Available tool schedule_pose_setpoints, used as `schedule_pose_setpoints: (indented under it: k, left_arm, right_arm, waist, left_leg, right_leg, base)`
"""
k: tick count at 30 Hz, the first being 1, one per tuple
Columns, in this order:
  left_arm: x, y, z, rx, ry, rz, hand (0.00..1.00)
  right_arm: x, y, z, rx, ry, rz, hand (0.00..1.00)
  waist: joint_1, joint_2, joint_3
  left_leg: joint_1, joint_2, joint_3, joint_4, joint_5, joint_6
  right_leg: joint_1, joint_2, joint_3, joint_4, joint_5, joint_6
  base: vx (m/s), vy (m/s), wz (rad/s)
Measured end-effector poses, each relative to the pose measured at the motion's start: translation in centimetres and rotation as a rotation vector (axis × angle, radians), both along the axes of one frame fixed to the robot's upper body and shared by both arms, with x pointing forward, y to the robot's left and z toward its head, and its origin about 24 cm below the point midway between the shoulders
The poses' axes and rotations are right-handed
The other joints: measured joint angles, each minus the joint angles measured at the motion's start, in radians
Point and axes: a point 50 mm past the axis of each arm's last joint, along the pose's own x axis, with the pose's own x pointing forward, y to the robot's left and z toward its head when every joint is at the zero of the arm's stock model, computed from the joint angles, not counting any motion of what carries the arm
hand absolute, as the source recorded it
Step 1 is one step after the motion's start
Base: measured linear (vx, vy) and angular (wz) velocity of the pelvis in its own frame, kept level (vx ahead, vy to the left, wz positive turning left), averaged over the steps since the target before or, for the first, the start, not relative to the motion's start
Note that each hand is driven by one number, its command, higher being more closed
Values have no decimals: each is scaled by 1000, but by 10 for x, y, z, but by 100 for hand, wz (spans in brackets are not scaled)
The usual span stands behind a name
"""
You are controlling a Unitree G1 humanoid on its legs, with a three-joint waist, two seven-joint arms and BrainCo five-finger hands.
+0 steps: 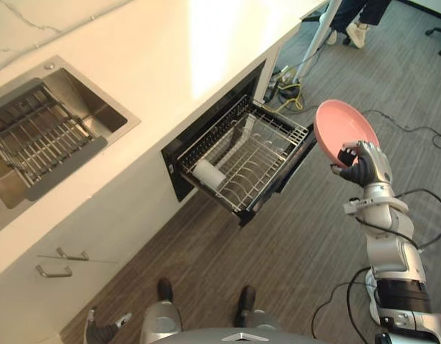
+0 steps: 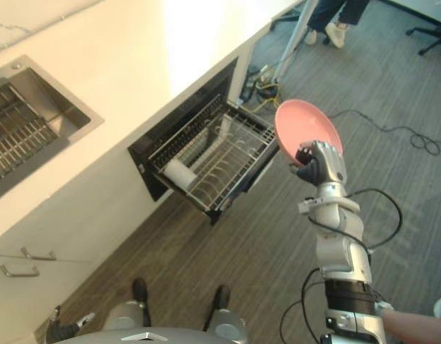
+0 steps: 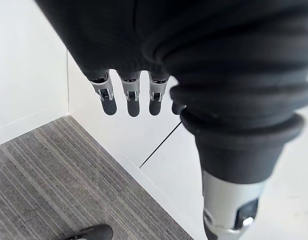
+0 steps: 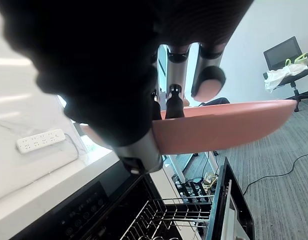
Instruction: Walk over to the sink, pick up the cup, carry it to the dishwasher, place the cup inside the dishwasher, then close the dishwasher door
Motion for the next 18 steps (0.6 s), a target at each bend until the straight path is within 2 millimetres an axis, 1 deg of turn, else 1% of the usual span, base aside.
schedule_pose_setpoints:
  k: [1, 3, 5, 7, 9, 11, 13, 15, 17, 18]
  left_arm:
    - [7, 0, 1, 1, -19, -5, 0]
    - [19, 1, 5, 0, -63, -1, 0]
    - [29, 2, 8, -6, -97, 10, 0]
    - [37, 4, 11, -5, -125, 14, 0]
    - [37, 6, 11, 1, -124, 13, 0]
    - [40, 8, 12, 2, -134, 19, 0]
    - [44, 10, 14, 4, -147, 22, 0]
    - [47, 14, 18, 16, -163, 13, 0]
    - [51, 14, 20, 9, -181, 11, 0]
    - [53, 15, 20, 5, -188, 14, 0]
  right_arm:
    - [4, 1, 3, 5, -6, 5, 100]
    - [10, 5, 7, 11, -16, 14, 100]
    - [18, 8, 11, 15, -20, 29, 100]
    - [25, 10, 16, 12, -23, 32, 100]
    - [30, 11, 18, -7, -10, 42, 100]
    - [36, 12, 26, -29, -14, 46, 100]
    - [38, 11, 36, -30, -41, 51, 100]
    - [44, 9, 49, -27, -68, 46, 100]
    - [47, 5, 57, -37, -73, 34, 100]
    - [50, 6, 61, -58, -69, 37, 100]
  waist:
    - [0, -6, 15]
    - [0, -10, 41]
    - [0, -4, 54]
    - [2, 6, 86]
    - [5, 5, 91]
    - [7, 5, 111]
    - [9, 6, 129]
    - [14, 3, 146]
    - [24, 6, 164]
    - [24, 9, 179]
  left_leg:
    - [-1, -8, -2, -4, 2, 3]
    - [-8, -23, -4, -17, 9, 12]
    - [-30, -40, -6, -33, 16, 17]
    - [-42, -57, -22, -53, 33, 31]
    - [-50, -66, -29, -60, 38, 36]
    - [-61, -77, -57, -60, 40, 40]
    - [-73, -81, -83, -60, 40, 40]
    - [-97, -82, -86, -61, 45, 43]
    - [-104, -86, -88, -60, 47, 45]
    - [-108, -88, -103, -60, 48, 45]
  right_leg:
    - [-2, -5, 0, -6, 6, 4]
    - [-5, -15, -1, -21, 19, 9]
    - [-32, -28, -1, -26, 30, 15]
    - [-48, -42, -3, -28, 39, 22]
    - [-61, -48, -2, -28, 44, 26]
    - [-68, -54, -5, -29, 50, 27]
    - [-74, -56, -7, -29, 53, 27]
    - [-97, -57, -7, -29, 60, 25]
    - [-105, -59, -6, -29, 62, 25]
    - [-105, -61, -9, -29, 63, 26]
  base:
    - [-43, 30, 2]
    - [-62, 32, 4]
    - [-62, 40, 6]
    - [-33, 54, 10]
    - [6, 55, 4]
    - [26, 40, 7]
    - [-2, 24, 9]
    - [-2, 15, 5]
    - [-4, 13, 2]
    - [-9, 22, 7]
